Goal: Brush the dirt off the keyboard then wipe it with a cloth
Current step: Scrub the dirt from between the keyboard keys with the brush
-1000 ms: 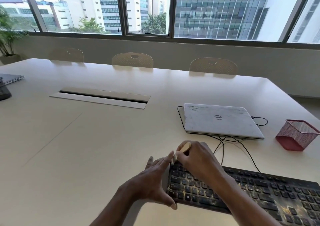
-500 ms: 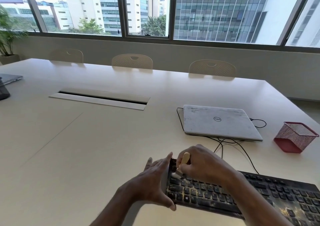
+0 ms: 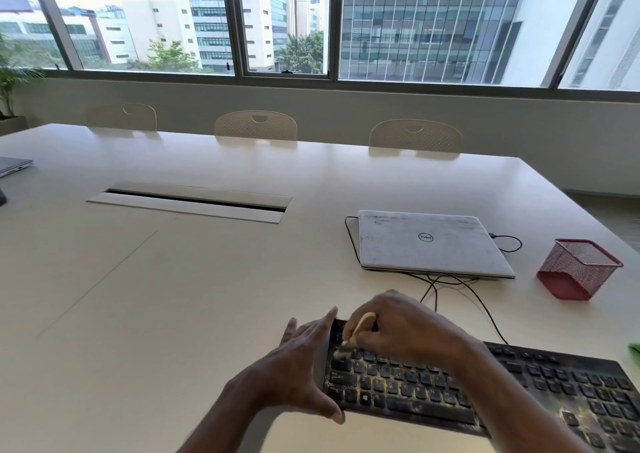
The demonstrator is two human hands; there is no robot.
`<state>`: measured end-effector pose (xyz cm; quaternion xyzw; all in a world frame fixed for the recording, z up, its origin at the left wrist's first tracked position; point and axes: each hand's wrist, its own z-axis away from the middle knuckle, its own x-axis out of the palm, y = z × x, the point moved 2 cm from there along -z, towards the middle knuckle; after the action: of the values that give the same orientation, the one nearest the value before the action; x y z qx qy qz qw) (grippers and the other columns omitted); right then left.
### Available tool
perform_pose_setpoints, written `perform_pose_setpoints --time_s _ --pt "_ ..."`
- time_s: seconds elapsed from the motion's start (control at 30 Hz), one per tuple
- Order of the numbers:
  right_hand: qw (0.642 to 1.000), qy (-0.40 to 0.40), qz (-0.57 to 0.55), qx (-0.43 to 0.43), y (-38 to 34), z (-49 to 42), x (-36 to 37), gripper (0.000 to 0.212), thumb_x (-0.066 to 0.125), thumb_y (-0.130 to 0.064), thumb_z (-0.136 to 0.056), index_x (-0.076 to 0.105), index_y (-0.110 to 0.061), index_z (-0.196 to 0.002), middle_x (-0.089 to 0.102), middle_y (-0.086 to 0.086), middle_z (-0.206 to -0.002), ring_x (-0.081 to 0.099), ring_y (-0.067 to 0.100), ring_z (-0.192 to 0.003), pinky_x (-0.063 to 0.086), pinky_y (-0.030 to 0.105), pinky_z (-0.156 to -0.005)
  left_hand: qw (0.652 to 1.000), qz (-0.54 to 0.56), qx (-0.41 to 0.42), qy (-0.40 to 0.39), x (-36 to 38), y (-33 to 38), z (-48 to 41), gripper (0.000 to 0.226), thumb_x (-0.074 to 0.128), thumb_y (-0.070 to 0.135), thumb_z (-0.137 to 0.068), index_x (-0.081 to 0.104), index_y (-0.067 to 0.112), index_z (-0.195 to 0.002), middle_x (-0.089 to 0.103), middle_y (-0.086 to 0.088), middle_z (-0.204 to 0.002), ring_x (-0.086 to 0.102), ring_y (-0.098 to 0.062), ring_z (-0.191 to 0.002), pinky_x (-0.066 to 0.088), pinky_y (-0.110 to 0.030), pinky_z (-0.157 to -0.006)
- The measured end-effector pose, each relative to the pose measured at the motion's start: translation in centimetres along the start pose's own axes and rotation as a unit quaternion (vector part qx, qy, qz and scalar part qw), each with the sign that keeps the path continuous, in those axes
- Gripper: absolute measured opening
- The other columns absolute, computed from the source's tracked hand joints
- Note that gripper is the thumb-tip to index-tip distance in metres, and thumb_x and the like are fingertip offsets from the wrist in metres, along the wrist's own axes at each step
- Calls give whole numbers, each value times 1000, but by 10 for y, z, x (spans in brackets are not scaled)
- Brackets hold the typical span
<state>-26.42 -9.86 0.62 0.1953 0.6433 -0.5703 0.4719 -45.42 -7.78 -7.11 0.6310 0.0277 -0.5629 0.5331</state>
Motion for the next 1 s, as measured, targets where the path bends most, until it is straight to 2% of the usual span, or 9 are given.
perform_pose_setpoints --time_s 0.13,0.23,0.33,0.43,0.5,0.63,0.8,0.93,1.0 --pt "1000 -7 14 15 6 5 -4 16 63 -23 -87 75 -18 -79 71 0 -69 48 3 -48 45 26 -54 1000 1 1 4 -1 -1 -1 142 90 47 -72 -22 30 -158 -2 27 -146 -24 2 -130 -20 -29 -106" --pt "1000 23 -3 10 6 6 -7 13 65 -28 -90 78 -25 -88 71 -13 -71 56 1 -54 47 18 -54 1000 -10 2 4 -1 -3 -2 142 90 48 -71 -22 32 -157 -5 27 -147 -26 0 -131 -20 -29 -107" --pt "1000 3 0 6 5 7 -2 13 66 -28 -91 78 -24 -91 72 -11 -74 56 0 -54 47 18 -55 1000 -18 13 3 3 -9 -4 143 90 53 -69 -23 37 -155 -5 27 -152 -28 2 -133 -24 -29 -110" --pt "999 0 19 27 9 9 -6 17 61 -21 -87 74 -17 -77 70 -2 -68 49 4 -47 46 26 -53 999 -25 27 3 7 -17 -10 147 89 62 -63 -23 41 -155 -2 25 -160 -32 23 -131 -26 -31 -116" --pt "999 16 22 29 11 10 -11 16 63 -23 -87 74 -22 -76 70 -7 -66 53 2 -50 45 21 -53 999 -28 28 3 7 -19 -11 147 90 62 -62 -22 41 -155 -3 26 -158 -32 31 -123 -26 -33 -117" --pt "1000 4 -2 -1 5 10 -9 11 67 -28 -92 78 -30 -96 68 -21 -72 59 -5 -59 44 13 -57 999 -21 24 -3 7 -16 -10 146 90 59 -65 -24 41 -154 -5 28 -154 -30 10 -135 -26 -30 -113" --pt "999 -6 29 24 13 12 -12 16 62 -21 -88 76 -19 -81 69 -6 -67 51 3 -49 43 20 -52 999 -25 35 -3 8 -18 -11 147 89 61 -63 -22 38 -156 -5 27 -155 -33 33 -120 -27 -28 -113" --pt "1000 -2 15 2 11 11 -9 12 67 -32 -92 77 -27 -96 73 -14 -78 60 -2 -60 45 14 -57 999 -29 28 -6 10 -19 -13 146 87 66 -63 -23 41 -155 -9 28 -157 -30 14 -137 -28 -27 -113" --pt "1000 -20 18 7 13 13 -7 12 66 -28 -91 77 -24 -92 72 -12 -75 57 0 -55 43 14 -54 999 -37 29 -3 10 -19 -14 146 86 68 -63 -25 39 -154 -13 28 -158 -27 9 -141 -29 -28 -113"
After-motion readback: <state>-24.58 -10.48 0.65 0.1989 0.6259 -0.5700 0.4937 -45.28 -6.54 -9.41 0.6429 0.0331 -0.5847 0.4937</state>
